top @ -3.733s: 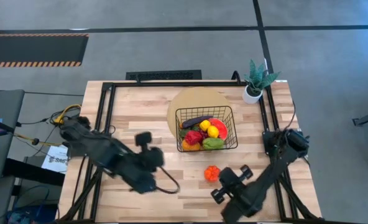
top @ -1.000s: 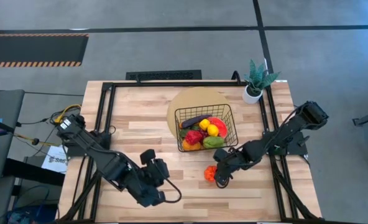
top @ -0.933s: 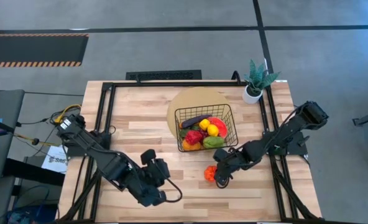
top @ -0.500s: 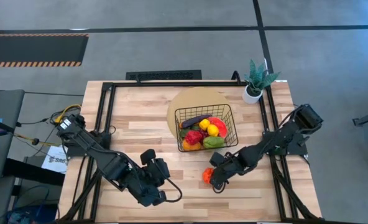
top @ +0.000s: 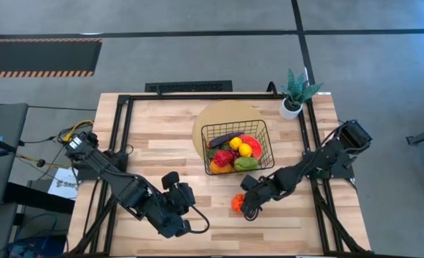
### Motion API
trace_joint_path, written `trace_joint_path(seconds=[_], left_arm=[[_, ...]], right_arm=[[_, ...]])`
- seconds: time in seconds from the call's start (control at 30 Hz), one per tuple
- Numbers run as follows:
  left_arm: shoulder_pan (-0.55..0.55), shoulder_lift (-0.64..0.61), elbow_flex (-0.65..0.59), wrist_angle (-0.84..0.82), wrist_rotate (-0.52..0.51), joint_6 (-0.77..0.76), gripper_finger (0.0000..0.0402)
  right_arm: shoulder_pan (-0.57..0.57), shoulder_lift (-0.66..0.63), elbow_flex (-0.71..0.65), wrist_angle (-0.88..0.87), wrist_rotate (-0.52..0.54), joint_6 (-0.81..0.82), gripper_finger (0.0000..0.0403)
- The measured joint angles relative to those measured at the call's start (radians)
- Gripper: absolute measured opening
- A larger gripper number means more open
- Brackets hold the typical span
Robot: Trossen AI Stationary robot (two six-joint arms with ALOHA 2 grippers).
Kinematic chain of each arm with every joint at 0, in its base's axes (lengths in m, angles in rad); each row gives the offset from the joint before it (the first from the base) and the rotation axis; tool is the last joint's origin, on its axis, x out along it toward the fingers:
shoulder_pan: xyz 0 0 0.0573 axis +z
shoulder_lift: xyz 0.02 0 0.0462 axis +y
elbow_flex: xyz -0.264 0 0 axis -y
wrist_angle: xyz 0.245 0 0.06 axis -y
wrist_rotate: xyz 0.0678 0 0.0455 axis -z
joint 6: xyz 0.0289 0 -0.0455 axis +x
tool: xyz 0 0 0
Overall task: Build produce basket
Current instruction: Put the orange pumpkin into the wire basket
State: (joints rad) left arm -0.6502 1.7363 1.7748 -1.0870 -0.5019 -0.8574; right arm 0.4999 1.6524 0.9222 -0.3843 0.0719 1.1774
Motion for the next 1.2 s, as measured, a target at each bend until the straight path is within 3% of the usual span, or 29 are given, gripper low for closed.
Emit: trace_joint_path(seconds=[0.13, 0.4, 0.57, 1.2], left_arm=[[0.000, 0.000, 0.000, 0.000, 0.000, 0.000, 0.0000], [0.000, 0.000, 0.000, 0.000, -0.001, 0.000, 0.0000], [0.000, 0.000, 0.000, 0.000, -0.001, 0.001, 0.0000], [0.000, 0.000, 0.000, -0.031, -0.003, 0.007, 0.0000]], right_arm=[[-0.006, 0.001, -0.002, 0.005, -0.025, 0.005, 0.0092], [-0.004, 0.002, -0.002, 0.003, -0.026, 0.003, 0.0008], [-0.004, 0.020, -0.018, -0.053, -0.039, 0.004, 0.0003], [-0.003, 0.006, -0.004, 0.023, -0.101, 0.028, 0.0024]])
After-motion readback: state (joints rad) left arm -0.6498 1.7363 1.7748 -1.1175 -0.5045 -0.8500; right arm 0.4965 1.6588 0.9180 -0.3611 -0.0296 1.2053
